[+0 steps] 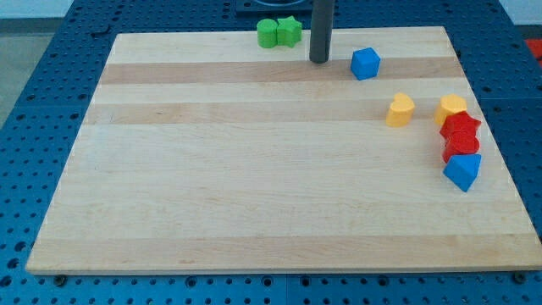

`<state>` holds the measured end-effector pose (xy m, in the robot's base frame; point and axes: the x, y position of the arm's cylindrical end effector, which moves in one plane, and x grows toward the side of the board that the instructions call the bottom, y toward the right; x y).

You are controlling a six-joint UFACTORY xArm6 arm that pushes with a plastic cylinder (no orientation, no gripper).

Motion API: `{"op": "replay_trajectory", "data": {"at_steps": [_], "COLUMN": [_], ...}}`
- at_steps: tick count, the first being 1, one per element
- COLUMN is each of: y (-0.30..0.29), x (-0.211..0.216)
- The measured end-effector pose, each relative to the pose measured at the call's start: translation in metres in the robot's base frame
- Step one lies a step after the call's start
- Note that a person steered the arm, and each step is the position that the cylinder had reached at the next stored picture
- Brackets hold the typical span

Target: Nudge the blue cube left a bit

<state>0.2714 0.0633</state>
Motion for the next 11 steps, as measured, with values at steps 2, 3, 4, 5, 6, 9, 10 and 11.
{"op": "replay_trajectory", "data": {"at_steps": [2, 3, 4, 5, 6, 9, 10, 11], "y": [0.008, 0.018, 0.044, 0.093, 0.136, 0.137, 0.136, 0.134], "x": [0.008, -0.018, -0.032, -0.028, -0.009, 0.023, 0.009, -0.005]}}
